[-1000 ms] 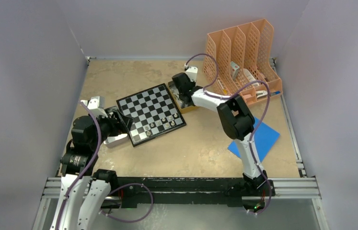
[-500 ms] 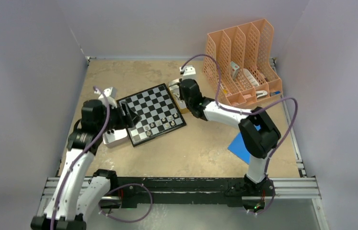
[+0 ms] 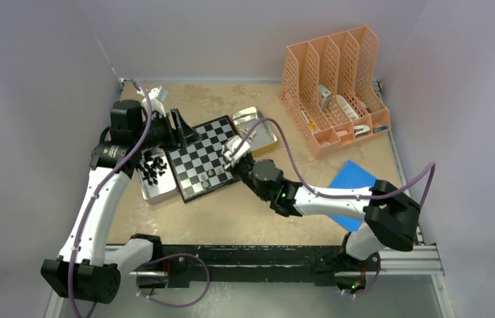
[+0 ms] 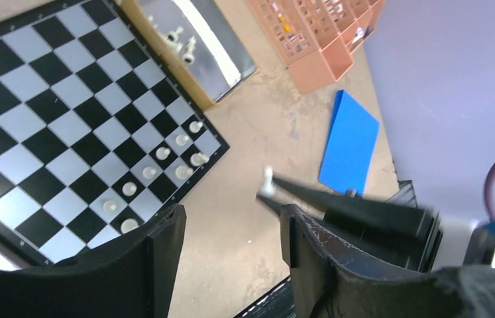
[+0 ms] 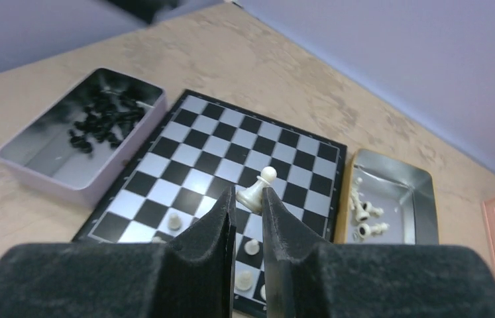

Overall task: Set up the chess pieces on the board
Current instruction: Place the chess piece on the chessboard.

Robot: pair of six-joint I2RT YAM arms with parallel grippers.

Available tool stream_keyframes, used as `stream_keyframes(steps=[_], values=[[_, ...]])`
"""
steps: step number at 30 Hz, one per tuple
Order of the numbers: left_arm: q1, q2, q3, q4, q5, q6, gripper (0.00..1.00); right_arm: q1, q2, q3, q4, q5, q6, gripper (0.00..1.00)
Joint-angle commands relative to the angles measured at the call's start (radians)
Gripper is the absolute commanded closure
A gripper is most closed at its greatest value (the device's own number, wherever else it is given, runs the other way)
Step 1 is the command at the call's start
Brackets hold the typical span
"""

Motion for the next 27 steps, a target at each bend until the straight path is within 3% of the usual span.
stream_keyframes(steps=[1, 14, 27], values=[[0.000, 0.075, 0.146, -0.030, 0.102, -0.004, 0.46, 0.079, -0.099, -0.079, 0.231, -0.022, -0.134, 0.88], [-0.001, 0.125, 0.114, -0.003, 0.470, -0.003, 0.51, 0.208, -0.182, -0.144, 0.298, 0.003, -0.272, 0.87], [-0.004, 0.127, 0.051, -0.052, 0.520, 0.083, 0.59, 0.220, -0.134, -0.119, 0.298, 0.044, -0.280, 0.88]])
